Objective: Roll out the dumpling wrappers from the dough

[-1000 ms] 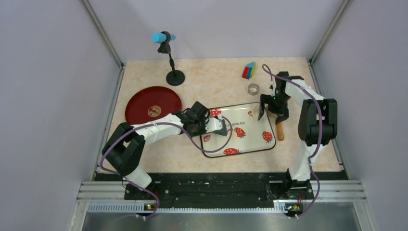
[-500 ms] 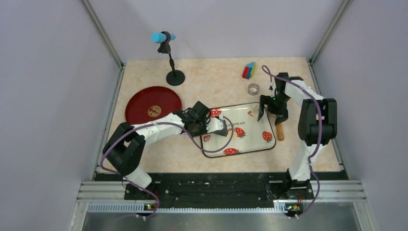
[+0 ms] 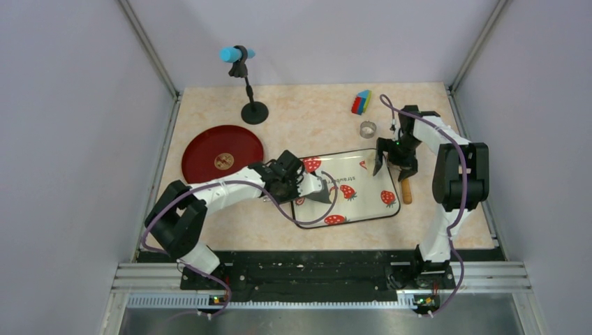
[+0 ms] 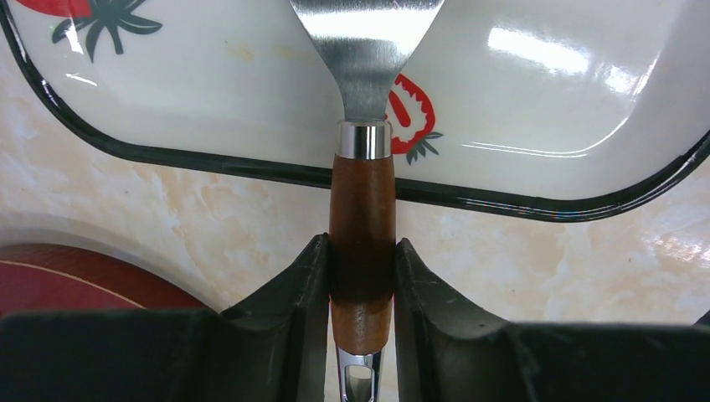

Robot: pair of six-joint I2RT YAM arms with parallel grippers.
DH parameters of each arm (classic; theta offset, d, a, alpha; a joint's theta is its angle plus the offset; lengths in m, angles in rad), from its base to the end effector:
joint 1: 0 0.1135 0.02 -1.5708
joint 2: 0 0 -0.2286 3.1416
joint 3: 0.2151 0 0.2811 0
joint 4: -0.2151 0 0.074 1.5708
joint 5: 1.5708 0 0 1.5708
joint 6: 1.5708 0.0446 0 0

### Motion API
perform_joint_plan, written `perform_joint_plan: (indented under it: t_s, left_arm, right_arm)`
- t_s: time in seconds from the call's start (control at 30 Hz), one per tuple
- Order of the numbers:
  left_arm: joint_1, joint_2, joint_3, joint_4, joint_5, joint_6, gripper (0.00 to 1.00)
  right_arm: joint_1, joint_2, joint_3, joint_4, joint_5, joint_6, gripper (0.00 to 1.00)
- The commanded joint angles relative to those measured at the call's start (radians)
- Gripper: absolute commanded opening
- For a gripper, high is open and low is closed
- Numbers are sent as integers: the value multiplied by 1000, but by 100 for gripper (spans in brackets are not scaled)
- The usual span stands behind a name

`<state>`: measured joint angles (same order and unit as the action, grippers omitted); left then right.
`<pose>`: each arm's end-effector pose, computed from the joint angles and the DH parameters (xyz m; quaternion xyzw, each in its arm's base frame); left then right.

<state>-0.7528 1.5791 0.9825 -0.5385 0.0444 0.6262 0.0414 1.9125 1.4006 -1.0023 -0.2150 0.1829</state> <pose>0.2415 -0.2290 0.1300 0.6247 0.7501 -0.0353 0.2143 0.3714 0.0249 0.1293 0.0672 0.9916 0.1097 0.0160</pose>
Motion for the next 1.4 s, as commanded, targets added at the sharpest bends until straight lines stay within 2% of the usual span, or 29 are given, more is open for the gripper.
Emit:
perform_joint_plan:
  t_s: [0.0,0.47,0.87,1.37]
  left_arm:
    - [-7,-31,10,-37,36,-17,0]
    - [-7,95,158,-100,4,-75,0]
    - [-11,131,209,-114,43,-92,0]
    - [-20,112,168,-125,3,50,0]
  right_arm:
    - [-4,12,0,16,-16,-12,90]
    - [-3,13,2,17,-26,-14,90]
    - [-3,14,3,17,-32,-14,90]
    - [-3,12,6,17,-41,-17,90]
